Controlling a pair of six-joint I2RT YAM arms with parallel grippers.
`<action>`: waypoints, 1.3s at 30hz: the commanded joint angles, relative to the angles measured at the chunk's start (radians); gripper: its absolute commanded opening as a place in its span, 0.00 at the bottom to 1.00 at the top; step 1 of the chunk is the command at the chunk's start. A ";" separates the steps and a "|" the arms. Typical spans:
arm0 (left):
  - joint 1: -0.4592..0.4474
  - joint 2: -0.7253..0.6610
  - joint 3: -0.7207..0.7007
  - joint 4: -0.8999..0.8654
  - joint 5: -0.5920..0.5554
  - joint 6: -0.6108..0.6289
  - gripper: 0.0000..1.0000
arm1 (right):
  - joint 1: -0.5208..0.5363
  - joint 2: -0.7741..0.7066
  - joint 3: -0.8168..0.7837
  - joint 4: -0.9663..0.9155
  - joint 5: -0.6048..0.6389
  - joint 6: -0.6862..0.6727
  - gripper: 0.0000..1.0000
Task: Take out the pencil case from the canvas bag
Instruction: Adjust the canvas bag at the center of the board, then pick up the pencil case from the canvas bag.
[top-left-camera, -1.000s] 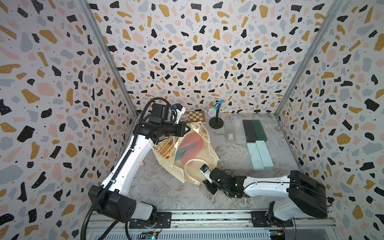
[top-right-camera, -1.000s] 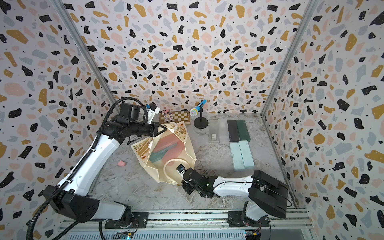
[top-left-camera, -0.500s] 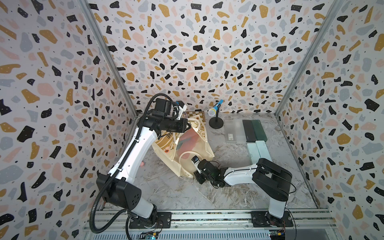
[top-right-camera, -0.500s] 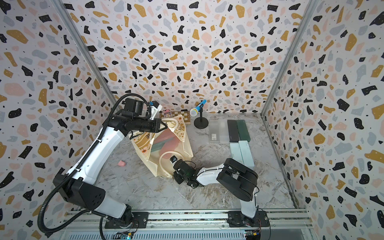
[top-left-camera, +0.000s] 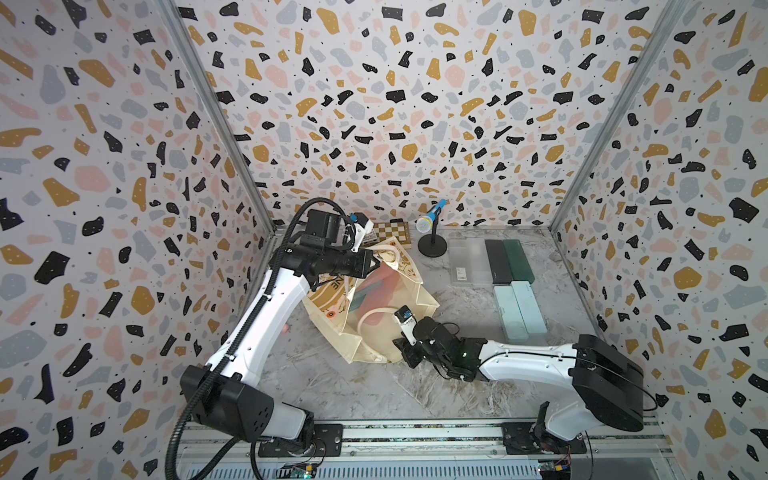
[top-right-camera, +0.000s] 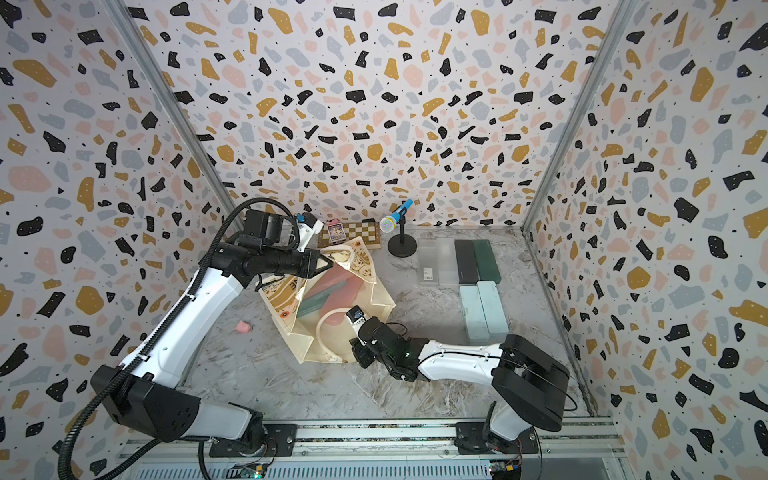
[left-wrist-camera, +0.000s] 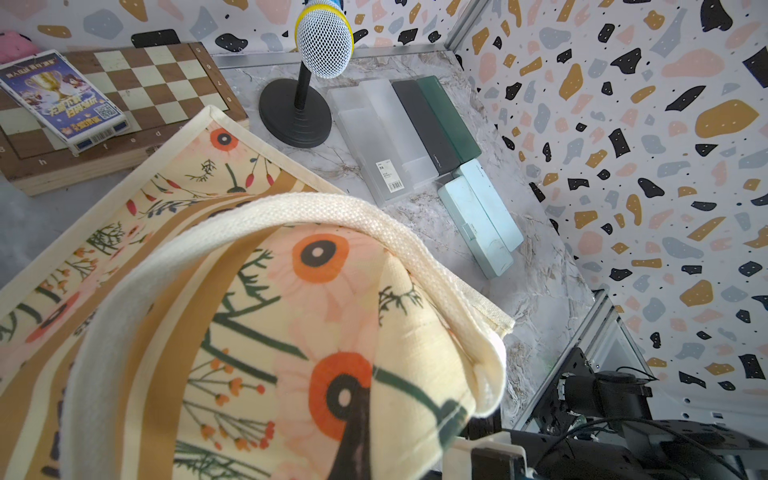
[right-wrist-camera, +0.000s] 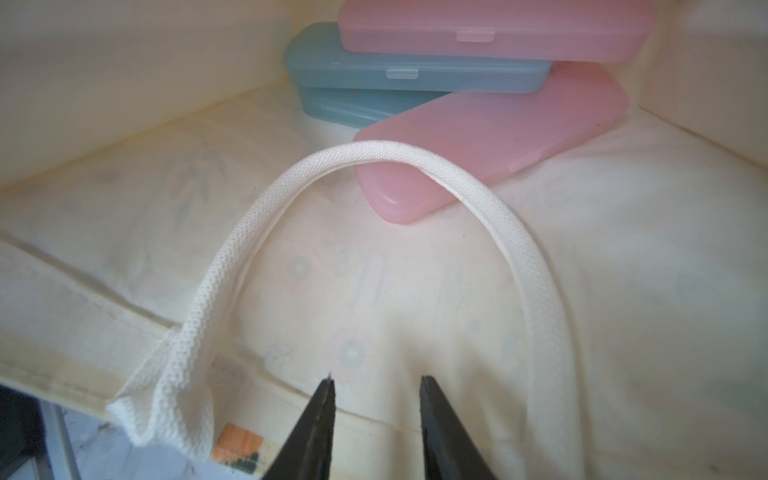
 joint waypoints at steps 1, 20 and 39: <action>-0.006 -0.018 -0.002 0.037 0.042 0.009 0.00 | -0.026 0.030 0.092 -0.061 0.023 0.014 0.36; -0.006 -0.032 -0.011 0.039 0.048 0.000 0.00 | -0.120 0.501 0.692 -0.355 0.098 0.238 0.75; -0.006 -0.039 -0.014 0.047 0.053 -0.017 0.00 | -0.153 0.714 1.043 -0.671 0.161 0.511 0.99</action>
